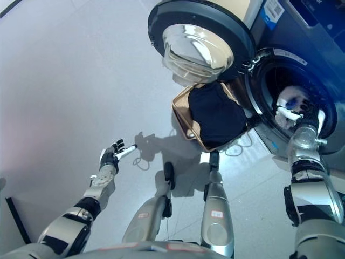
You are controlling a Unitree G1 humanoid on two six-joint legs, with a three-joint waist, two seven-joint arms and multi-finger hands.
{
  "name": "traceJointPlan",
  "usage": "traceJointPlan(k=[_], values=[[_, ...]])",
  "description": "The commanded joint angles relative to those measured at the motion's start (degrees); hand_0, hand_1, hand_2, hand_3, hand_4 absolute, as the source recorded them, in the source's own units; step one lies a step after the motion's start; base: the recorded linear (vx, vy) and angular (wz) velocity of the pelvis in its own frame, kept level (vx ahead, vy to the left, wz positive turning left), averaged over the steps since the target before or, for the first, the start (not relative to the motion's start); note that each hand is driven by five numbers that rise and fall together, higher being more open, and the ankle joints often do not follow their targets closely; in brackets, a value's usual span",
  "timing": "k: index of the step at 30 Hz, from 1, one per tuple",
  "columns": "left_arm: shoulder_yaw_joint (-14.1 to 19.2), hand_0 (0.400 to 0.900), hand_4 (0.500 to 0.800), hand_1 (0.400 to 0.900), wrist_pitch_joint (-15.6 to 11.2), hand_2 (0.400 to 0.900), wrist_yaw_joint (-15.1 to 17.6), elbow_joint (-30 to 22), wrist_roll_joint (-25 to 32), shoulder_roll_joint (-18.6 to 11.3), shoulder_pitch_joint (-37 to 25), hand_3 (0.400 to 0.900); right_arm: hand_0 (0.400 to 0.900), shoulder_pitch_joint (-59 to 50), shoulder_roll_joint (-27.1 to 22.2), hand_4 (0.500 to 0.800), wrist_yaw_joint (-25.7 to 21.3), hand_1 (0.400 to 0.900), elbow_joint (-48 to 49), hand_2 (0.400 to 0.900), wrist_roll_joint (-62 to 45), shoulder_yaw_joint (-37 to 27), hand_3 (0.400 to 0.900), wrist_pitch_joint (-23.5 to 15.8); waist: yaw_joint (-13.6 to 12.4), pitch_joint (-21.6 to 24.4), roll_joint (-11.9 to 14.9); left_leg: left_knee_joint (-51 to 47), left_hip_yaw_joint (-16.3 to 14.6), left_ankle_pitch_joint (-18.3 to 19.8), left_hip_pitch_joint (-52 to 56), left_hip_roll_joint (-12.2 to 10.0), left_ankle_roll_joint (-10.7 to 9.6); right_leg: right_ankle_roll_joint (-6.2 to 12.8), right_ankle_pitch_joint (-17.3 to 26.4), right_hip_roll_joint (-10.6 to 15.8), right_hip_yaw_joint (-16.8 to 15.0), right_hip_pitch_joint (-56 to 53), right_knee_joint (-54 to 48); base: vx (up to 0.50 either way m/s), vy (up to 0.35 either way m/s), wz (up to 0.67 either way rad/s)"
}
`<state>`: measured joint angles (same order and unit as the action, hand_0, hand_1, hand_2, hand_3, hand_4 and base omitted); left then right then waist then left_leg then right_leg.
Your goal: Put the clothes in the basket into the washing machine.
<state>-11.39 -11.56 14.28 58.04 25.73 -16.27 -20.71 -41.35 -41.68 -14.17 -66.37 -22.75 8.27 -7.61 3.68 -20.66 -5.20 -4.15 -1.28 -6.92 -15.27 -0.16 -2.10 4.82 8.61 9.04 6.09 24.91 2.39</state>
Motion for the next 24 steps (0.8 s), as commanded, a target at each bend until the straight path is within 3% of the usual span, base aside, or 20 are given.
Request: traceJointPlan(k=[1, 6, 17, 24], values=[[2.64, 0.9, 0.8, 0.9, -4.4, 0.9, 0.88, 0.04, -1.87, -3.59, 1.08, 0.9, 0.9, -1.78, -4.43, 0.8, -0.91, 0.9, 2.82, 0.9, 7.9, 5.73, 0.9, -3.52, -1.07, 5.49, 3.04, 4.93, 3.0, 2.75, -0.86, -3.89, -5.7, 3.72, -2.44, 2.16, -2.01, 0.12, 8.01, 0.0, 0.0, 0.0], [3.38, 0.9, 0.8, 0.9, -4.65, 0.9, 1.1, -1.12, -2.47, -3.61, 1.35, 0.9, 0.9, -0.44, -2.85, 0.8, -2.96, 0.9, 3.43, 0.9, 20.35, 9.37, 0.9, -1.48, -1.02, 6.33, 3.74, 6.1, 2.82, 3.94, -0.01, -3.53, -5.05, 4.0, -1.94, 2.45, -2.12, -1.18, 7.47, 0.02, 0.033, -0.08], [4.74, 0.9, 0.8, 0.9, -4.38, 0.9, 0.99, -0.5, -3.57, -3.53, 2.14, 0.9, 0.9, 7.68, 3.98, 0.8, -2.32, 0.9, 4.4, 0.9, 24.68, 8.56, 0.9, -0.63, -0.38, 8.0, 5.26, 7.6, 2.23, 5.71, 2.68, -3.24, -4.28, 4.31, -1.59, 2.24, -2.58, -5.05, 5.44, 0.04, 0.022, -0.09], [6.1, 0.9, 0.8, 0.9, -4.14, 0.9, 1.69, -0.34, -5.79, -3.43, 3.26, 0.9, 0.9, 13.97, 4.28, 0.8, -4.21, 0.9, 10.02, 0.9, 36.3, 9.8, 0.9, 0.48, 0.29, 8.96, 5.86, 7.38, 1.91, 6.23, 4.84, -3.22, -4.0, 4.57, -1.82, 2.26, -2.83, -7.3, 4.94, 0.03, 0.022, -0.05]])
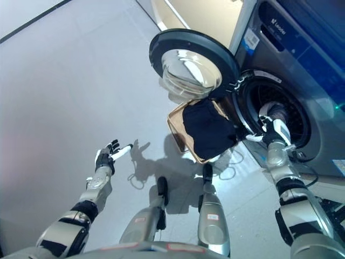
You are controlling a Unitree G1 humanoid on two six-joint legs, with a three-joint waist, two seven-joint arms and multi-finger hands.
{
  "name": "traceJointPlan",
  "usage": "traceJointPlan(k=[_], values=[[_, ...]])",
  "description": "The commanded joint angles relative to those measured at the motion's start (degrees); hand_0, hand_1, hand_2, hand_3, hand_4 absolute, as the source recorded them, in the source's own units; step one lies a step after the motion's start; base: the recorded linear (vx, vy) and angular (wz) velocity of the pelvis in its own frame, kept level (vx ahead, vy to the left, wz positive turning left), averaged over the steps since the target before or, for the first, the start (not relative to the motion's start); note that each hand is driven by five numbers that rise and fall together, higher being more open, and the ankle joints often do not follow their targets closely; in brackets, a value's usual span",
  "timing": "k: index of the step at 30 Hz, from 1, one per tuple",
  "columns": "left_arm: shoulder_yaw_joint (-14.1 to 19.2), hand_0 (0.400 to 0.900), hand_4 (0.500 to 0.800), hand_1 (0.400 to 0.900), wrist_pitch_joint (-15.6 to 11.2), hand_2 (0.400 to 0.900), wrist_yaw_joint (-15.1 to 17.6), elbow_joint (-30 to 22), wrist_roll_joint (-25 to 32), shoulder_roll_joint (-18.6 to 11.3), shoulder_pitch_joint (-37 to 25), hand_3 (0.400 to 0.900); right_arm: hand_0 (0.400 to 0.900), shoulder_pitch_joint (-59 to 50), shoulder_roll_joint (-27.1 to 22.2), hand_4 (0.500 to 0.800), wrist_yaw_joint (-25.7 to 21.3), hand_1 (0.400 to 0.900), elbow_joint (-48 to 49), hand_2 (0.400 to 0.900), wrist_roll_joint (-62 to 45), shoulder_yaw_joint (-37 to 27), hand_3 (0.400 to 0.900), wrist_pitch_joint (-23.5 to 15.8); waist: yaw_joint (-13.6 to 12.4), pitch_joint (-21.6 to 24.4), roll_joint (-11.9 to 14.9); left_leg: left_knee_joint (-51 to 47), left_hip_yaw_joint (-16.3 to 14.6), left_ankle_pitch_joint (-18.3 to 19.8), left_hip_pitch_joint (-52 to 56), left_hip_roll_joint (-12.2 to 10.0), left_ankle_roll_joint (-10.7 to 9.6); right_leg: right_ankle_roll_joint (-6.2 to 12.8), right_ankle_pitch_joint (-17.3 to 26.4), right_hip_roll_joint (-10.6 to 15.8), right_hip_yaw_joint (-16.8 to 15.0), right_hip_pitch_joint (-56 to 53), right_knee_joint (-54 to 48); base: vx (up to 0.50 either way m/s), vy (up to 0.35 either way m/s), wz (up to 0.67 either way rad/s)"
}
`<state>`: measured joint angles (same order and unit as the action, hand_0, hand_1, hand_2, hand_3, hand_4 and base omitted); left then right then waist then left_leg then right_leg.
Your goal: Put the clothes in the basket into the washing machine.
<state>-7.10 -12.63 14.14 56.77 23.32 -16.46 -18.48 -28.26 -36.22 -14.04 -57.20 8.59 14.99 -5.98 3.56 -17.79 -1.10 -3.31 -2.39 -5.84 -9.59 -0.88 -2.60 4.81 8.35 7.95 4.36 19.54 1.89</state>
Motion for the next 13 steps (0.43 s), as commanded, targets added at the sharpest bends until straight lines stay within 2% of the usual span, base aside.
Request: traceJointPlan(k=[1, 8, 13], values=[[1.67, 0.9, 0.8, 0.9, -2.87, 0.9, 1.97, 1.14, -3.72, -3.21, 1.02, 0.9, 0.9, 1.54, -0.77, 0.8, -4.63, 0.9, 0.43, 0.9, 5.9, 3.23, 0.9, -0.77, 0.44, 6.25, 1.91, 6.52, 3.04, 5.23, -0.41, -2.53, -3.5, 4.6, -1.51, 3.36, -1.12, -2.46, 5.07, 0.05, 0.004, -0.02], [-0.8, 0.9, 0.8, 0.9, -0.58, 0.9, 0.55, 7.09, -7.91, -2.98, -0.79, 0.9, 0.9, 2.78, 4.69, 0.8, -3.54, 0.9, -11.79, 0.9, 6.19, 4.76, 0.9, 0.07, 0.19, 8.42, 2.55, 6.37, 1.85, 6.11, 3.27, -3.07, -3.54, 4.85, -0.84, 3.22, -0.72, -6.56, 2.57, 0.05, 0.008, -0.09], [-1.48, 0.9, 0.8, 0.9, 0.39, 0.9, -0.97, 8.36, -9.87, -2.53, -0.86, 0.9, 0.9, 5.64, 8.19, 0.8, -1.97, 0.9, -15.08, 0.9, 4.78, 4.3, 0.9, 0.25, 0.05, 10.17, 2.98, 6.13, 1.51, 6.91, 6.31, -3.31, -3.37, 4.82, -1.28, 2.99, -0.61, -9.32, 2.03, 0.07, 0.011, -0.05]])
